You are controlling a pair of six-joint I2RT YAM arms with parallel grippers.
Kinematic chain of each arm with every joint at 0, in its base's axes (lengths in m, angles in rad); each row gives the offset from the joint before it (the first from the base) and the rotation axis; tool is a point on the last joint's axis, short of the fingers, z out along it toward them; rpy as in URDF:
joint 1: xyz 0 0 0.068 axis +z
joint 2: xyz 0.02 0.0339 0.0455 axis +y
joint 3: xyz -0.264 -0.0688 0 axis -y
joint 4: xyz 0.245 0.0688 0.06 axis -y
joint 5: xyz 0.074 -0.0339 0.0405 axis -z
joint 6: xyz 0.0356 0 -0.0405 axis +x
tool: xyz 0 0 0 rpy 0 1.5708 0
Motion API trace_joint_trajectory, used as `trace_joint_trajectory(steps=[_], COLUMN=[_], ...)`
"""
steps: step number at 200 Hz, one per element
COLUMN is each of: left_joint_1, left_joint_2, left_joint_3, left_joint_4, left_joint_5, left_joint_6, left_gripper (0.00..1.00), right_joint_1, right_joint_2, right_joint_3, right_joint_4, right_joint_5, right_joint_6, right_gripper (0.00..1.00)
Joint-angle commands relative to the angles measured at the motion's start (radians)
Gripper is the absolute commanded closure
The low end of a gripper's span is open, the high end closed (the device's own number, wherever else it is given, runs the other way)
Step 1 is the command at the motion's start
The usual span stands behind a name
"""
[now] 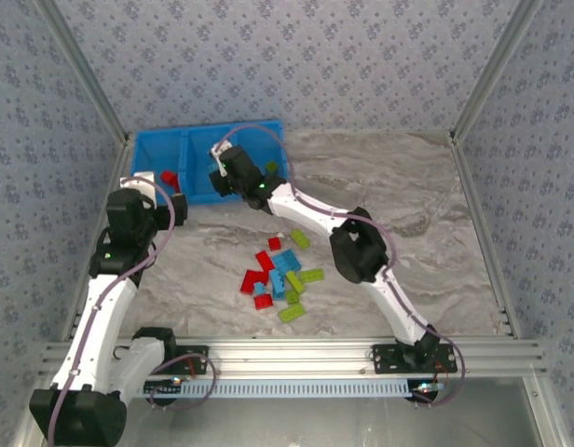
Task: Sort the legos into containers by color
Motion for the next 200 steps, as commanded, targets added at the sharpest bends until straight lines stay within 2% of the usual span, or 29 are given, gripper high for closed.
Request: trace_joint_trajectory(steps=[1, 18, 45, 76, 104, 129, 153, 167, 184, 200], left_joint_1=[-0.008, -0.015, -0.016, -0.03, -0.054, -0.066, -0.091, -0.122, -0.196, -0.266], left_joint_2=[-0.002, -0.006, -0.01, -0.019, -0.03, -0.003, 0.082, 0.149, 0.231, 0.296], left_joint_3=[-0.007, -0.009, -0.011, -0.015, -0.029, -0.034, 0.014, 0.065, 0.16, 0.217], left_joint_4=[0.022, 0.023, 0.023, 0.013, 0.018, 0.019, -0.023, -0.071, -0.192, -0.259], left_joint_5=[-0.017, -0.027, -0.036, -0.048, -0.043, 0.078, 0.249, 0.311, 0.278, 0.204], left_joint_6=[0.017, 0.027, 0.039, 0.067, 0.107, 0.144, 0.109, 0.054, -0.023, -0.169], left_gripper=[0.03, 0.03, 0.02, 0.02, 0.01, 0.01, 0.01, 0.01, 0.01, 0.01], right_joint_1=[-0.01, -0.01, -0.002, 0.011, 0.009, -0.001, -0.015, -0.022, -0.046, -0.081], right_joint_2=[0.119, 0.221, 0.385, 0.324, 0.235, 0.143, 0.008, -0.07, -0.18, -0.291], right_joint_3=[0.283, 0.526, 0.932, 0.937, 0.936, 0.93, 0.778, 0.683, 0.526, 0.348], right_joint_4=[-0.183, -0.362, -0.618, -0.778, -1.01, -1.25, -1.318, -1.334, -1.346, -1.333], right_joint_5=[0.118, 0.136, 0.136, 0.133, 0.043, -0.054, -0.055, -0.035, -0.052, -0.113], right_joint_6=[-0.072, -0.081, -0.115, -0.184, -0.306, -0.369, -0.359, -0.347, -0.32, -0.287], right_gripper=[0.67, 0.49, 0.47, 0.53, 0.48, 0.45, 0.43, 0.41, 0.35, 0.33])
